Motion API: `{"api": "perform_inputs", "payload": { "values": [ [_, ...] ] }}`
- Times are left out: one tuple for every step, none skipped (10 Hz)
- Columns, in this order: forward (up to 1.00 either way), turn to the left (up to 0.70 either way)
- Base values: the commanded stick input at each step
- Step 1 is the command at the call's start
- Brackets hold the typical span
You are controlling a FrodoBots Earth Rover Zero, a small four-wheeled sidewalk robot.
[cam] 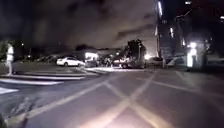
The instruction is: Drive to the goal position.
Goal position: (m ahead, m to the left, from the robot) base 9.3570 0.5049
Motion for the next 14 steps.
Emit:
{"api": "perform_inputs", "payload": {
  "values": [
    [0.7, 0.0],
    [0.7, 0.0],
    [0.7, 0.0],
    [0.7, 0.0],
    [0.7, 0.0],
    [0.7, 0.0],
    [0.7, 0.0],
    [0.7, 0.0],
    [0.7, 0.0],
    [0.7, 0.0],
    [0.7, 0.0],
    [0.7, 0.0],
    [0.7, 0.0],
    [0.7, 0.0]
  ]
}}
